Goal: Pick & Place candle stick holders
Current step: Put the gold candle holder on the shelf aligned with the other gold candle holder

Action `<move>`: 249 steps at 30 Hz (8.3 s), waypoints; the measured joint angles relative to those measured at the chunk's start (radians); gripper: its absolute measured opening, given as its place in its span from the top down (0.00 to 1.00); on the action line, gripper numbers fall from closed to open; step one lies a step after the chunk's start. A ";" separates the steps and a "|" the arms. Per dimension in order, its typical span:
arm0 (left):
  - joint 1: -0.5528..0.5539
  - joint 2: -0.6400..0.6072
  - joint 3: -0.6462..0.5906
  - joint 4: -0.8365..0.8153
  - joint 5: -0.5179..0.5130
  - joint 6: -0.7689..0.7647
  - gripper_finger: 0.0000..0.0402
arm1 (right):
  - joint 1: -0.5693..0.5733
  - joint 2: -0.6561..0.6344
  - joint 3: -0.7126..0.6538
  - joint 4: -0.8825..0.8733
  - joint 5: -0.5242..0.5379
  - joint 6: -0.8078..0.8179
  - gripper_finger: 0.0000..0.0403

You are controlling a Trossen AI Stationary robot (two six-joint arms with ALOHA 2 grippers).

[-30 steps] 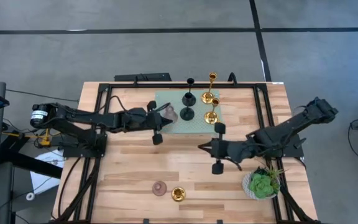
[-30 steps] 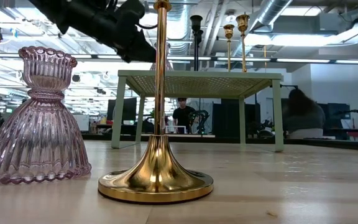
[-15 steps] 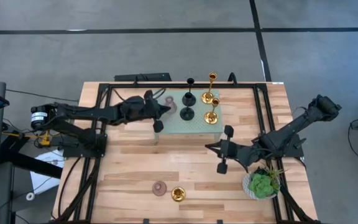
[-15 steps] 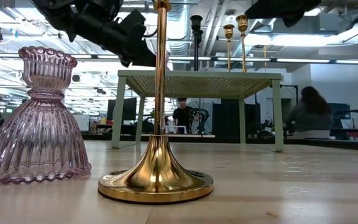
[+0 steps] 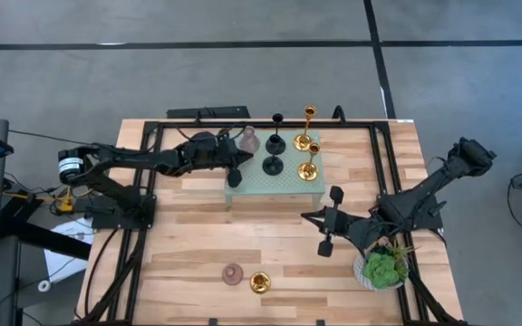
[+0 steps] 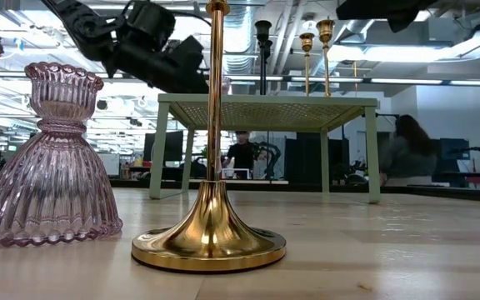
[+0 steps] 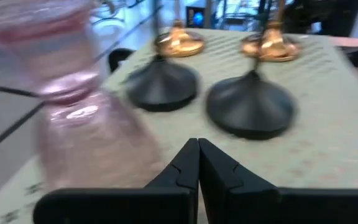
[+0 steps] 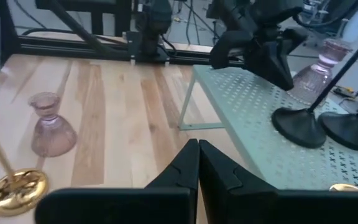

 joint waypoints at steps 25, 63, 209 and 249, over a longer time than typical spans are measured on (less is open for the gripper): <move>-0.578 -0.529 -0.194 -0.389 -0.176 0.030 0.99 | 0.149 0.000 0.000 -0.377 0.159 0.267 1.00; -0.869 -0.543 -0.316 -0.202 -0.319 -0.059 0.99 | -0.005 0.577 0.037 0.589 -0.461 0.325 1.00; -0.883 -0.543 -0.317 -0.179 -0.320 -0.037 0.99 | -0.372 0.137 0.269 -0.039 -0.085 0.258 0.95; -0.883 -0.543 -0.317 -0.179 -0.320 -0.037 0.99 | -0.435 0.143 0.319 -0.256 -0.139 0.336 0.63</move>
